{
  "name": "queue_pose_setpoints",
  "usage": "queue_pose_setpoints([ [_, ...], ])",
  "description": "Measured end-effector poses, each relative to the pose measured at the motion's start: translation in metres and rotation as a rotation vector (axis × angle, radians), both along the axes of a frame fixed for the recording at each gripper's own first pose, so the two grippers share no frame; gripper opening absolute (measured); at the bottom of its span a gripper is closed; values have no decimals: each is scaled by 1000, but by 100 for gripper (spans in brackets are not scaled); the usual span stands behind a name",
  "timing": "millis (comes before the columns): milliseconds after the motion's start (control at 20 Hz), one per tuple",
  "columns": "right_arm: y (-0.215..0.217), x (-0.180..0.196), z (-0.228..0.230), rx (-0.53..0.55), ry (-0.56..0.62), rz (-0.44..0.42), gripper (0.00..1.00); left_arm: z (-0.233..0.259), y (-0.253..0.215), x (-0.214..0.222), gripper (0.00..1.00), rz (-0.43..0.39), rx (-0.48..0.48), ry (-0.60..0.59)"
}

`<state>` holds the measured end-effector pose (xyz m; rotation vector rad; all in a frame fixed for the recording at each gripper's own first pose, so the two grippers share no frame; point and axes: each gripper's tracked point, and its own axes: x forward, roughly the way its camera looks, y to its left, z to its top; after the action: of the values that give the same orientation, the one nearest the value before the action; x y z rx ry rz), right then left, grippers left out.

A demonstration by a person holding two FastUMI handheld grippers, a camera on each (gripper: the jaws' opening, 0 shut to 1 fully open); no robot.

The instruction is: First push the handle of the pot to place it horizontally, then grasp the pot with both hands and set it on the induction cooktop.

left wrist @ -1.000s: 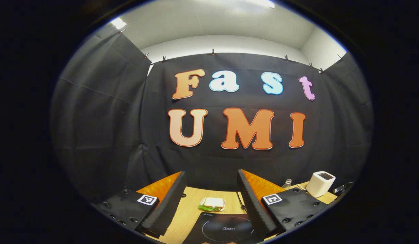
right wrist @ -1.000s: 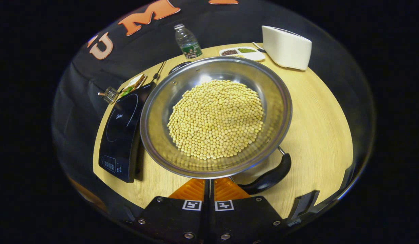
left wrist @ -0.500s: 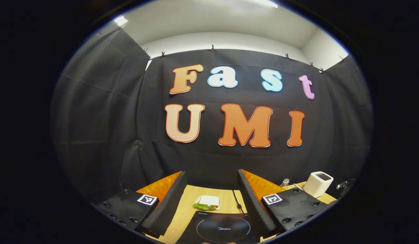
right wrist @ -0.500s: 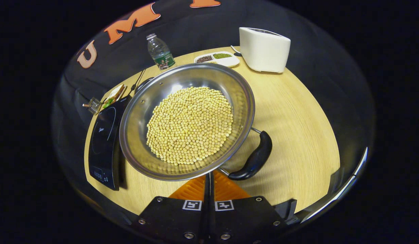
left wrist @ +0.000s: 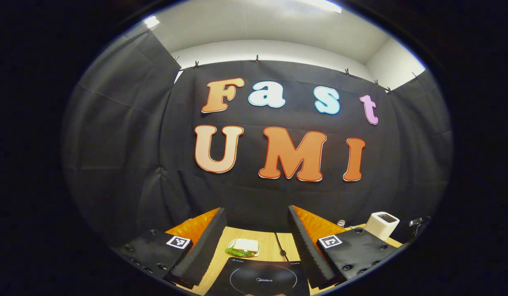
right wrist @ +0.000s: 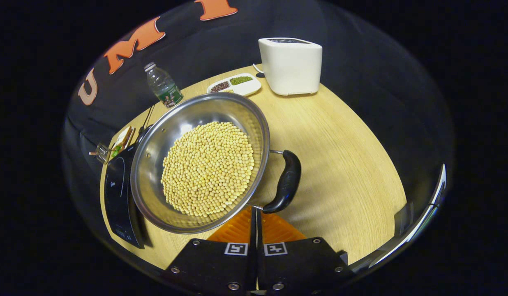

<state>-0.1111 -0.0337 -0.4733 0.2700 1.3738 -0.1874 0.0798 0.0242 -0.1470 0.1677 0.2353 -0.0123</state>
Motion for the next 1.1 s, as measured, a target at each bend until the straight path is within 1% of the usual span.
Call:
queue_pose_setpoints([
  [200,-9,11,-4,9,-8,-43,2,-14,-8,1,98,-15,-2,24],
  [400,-20,29,-12,-10,-13,-81,1,-21,-9,-1,98,-19,0,36],
  [700,-32,56,-21,-38,-17,-77,2,-20,-5,1,98,-11,23,31],
  [900,-39,75,-28,-78,-29,-62,1,-24,2,-1,98,3,32,37],
  [1100,-46,89,-36,-97,-52,-95,2,-36,6,-2,97,16,25,46],
])
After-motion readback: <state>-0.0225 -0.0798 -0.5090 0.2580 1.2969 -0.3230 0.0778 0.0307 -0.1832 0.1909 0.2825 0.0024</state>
